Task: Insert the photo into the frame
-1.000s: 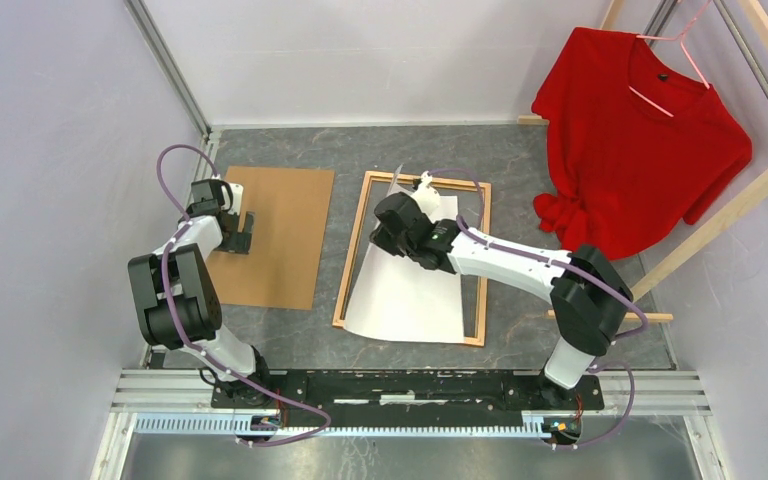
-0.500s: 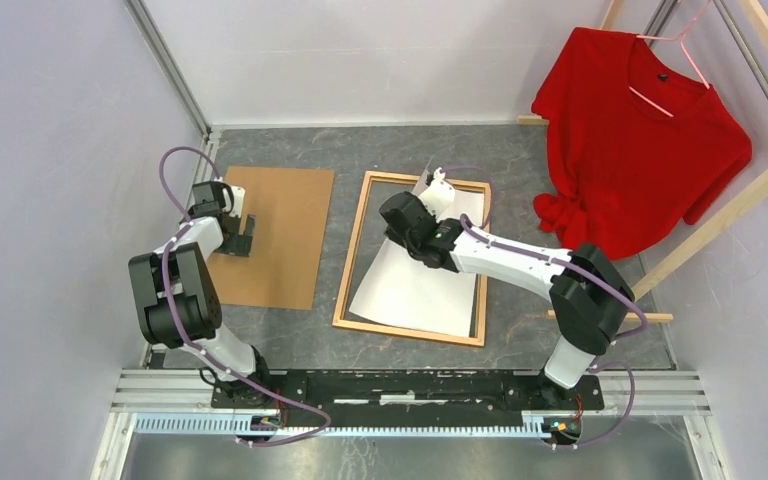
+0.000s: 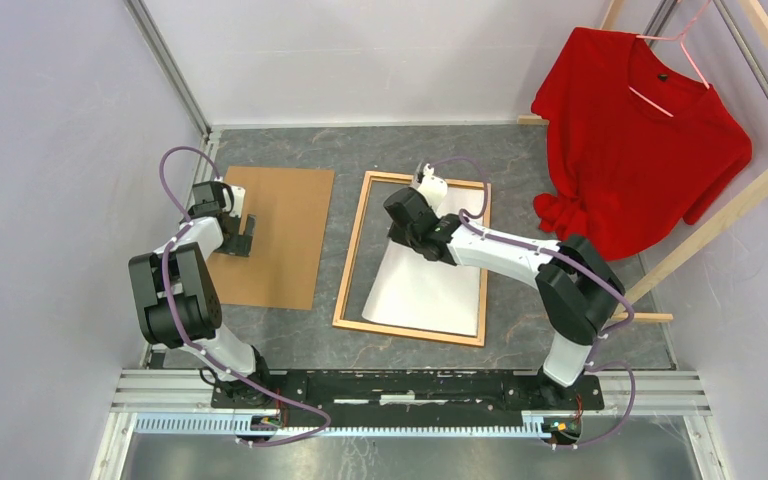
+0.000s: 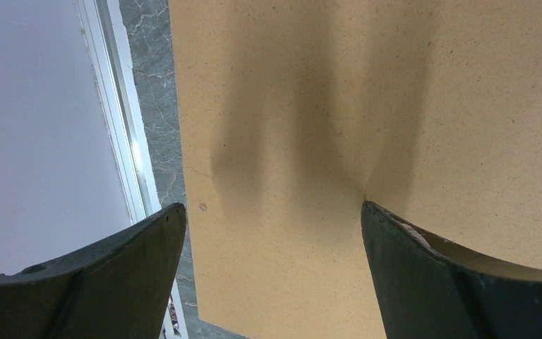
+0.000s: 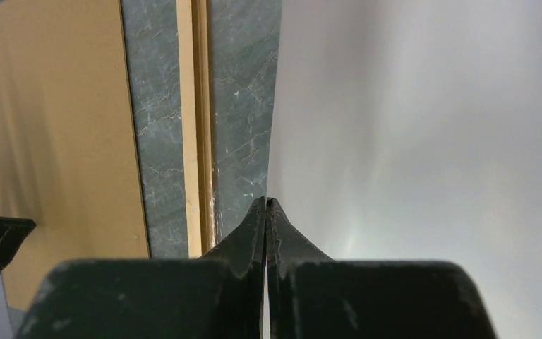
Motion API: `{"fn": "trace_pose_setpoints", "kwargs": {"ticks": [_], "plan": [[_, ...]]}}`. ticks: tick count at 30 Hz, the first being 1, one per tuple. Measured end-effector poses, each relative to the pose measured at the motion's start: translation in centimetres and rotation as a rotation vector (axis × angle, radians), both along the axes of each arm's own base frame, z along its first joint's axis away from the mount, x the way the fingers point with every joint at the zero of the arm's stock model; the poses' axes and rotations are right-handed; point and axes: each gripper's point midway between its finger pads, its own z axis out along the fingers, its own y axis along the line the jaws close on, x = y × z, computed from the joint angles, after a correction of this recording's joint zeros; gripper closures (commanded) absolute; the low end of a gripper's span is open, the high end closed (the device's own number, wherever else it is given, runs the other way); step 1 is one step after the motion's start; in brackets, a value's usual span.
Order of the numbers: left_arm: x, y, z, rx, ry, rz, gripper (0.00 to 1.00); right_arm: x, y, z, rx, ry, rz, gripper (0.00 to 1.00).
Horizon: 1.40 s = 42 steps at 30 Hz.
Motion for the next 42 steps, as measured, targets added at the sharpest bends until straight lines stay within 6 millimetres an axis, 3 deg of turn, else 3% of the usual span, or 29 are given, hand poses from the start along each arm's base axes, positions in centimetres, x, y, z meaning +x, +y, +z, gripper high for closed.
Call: {"fn": "trace_pose_setpoints", "kwargs": {"ticks": [10,13,15,17,25,35,42], "plan": [[0.0,0.0,0.0,-0.001,0.000,-0.001,0.00,-0.5,1.0,-0.2,0.003,0.015,0.076,1.00],[0.0,0.0,0.0,-0.001,0.000,-0.001,0.00,-0.4,1.3,-0.5,-0.003,0.027,0.088,0.90],[0.0,0.0,0.0,-0.001,0.000,-0.002,0.00,-0.3,1.6,-0.8,-0.011,0.038,0.096,0.79],[0.0,0.0,0.0,-0.001,0.001,-0.002,0.00,-0.2,1.9,-0.9,-0.015,0.047,0.103,0.60],[0.0,-0.1,0.0,-0.003,0.000,-0.005,0.00,-0.5,2.2,-1.3,-0.032,0.062,0.137,0.03],[0.0,-0.1,-0.2,-0.003,0.005,-0.005,0.00,0.5,3.1,0.8,-0.046,-0.003,0.193,0.02],[0.6,0.5,0.2,0.012,0.003,0.008,0.00,0.7,5.8,2.5,0.038,-0.057,0.290,0.02]]}}
